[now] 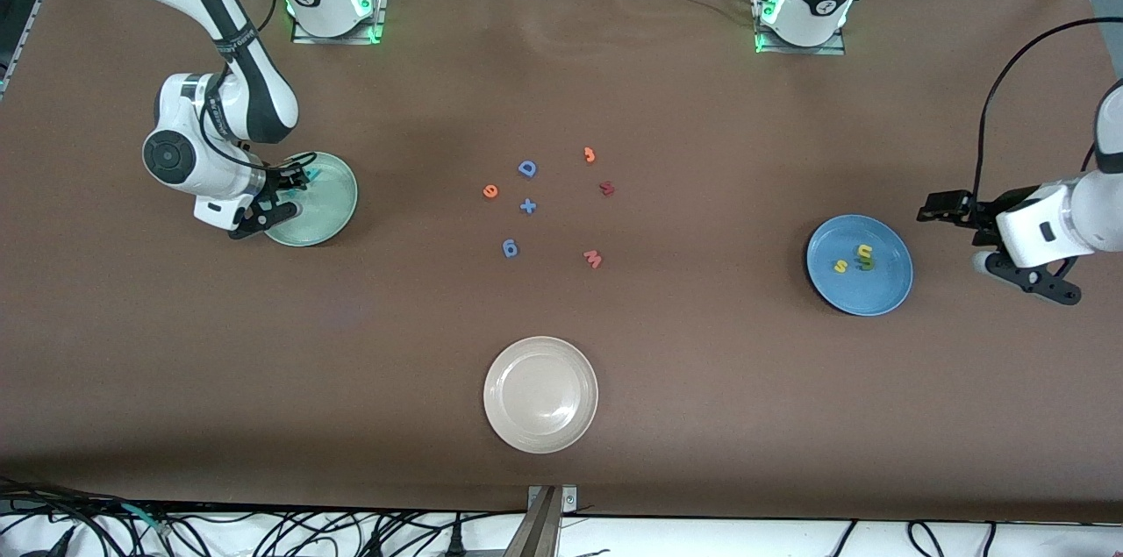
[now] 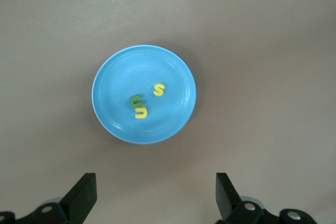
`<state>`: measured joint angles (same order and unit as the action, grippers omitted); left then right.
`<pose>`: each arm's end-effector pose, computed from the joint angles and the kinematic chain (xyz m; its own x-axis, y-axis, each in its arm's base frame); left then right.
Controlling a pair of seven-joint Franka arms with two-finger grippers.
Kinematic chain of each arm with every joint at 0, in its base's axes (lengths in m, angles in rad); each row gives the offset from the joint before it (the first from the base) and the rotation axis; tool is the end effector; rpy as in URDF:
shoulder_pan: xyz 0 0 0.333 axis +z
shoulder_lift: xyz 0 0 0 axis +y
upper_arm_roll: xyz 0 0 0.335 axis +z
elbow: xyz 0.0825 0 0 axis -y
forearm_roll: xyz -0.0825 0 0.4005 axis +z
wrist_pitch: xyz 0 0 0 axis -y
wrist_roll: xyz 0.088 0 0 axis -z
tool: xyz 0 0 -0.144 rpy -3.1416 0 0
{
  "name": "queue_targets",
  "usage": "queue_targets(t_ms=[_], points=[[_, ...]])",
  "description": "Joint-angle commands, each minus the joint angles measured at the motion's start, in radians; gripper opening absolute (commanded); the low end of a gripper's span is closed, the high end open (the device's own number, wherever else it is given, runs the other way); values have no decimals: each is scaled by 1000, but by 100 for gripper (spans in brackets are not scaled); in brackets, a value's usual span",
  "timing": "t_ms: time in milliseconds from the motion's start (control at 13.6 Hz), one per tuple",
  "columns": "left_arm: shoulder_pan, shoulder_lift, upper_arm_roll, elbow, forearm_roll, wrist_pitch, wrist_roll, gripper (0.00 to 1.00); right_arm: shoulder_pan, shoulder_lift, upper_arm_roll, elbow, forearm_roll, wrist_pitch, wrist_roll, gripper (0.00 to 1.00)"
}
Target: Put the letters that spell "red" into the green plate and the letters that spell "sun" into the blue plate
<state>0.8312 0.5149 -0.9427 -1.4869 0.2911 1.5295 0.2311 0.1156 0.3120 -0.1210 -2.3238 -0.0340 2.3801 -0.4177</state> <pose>0.6424 0.0588 0.4275 0.9058 -0.3625 -0.2196 -0.3273 -0.9274 0.1809 0.4967 -0.0076 0.1558 0.8723 0.4192 -0.2519 0.4200 -0.9059 -0.0532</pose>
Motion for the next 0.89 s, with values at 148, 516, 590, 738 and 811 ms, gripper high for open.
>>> queue_targets(t_ms=[148, 516, 590, 738, 811], points=[[-4, -67, -25, 25, -23, -51, -16, 100, -1, -89, 17, 122, 67, -255, -6, 81], [-114, -193, 72, -1, -32, -63, -19, 100, 1, -99, 63, 306, 123, -499, 116, 97], [-179, -217, 125, -1, -29, -61, -25, 100, 1, -102, 90, 332, 123, -530, 194, 97], [-301, -237, 262, 3, -38, -39, -24, 100, 1, -106, 159, 366, 138, -564, 362, 97], [-373, -259, 374, 5, -79, -4, -22, 100, 1, -106, 199, 377, 154, -567, 461, 97]])
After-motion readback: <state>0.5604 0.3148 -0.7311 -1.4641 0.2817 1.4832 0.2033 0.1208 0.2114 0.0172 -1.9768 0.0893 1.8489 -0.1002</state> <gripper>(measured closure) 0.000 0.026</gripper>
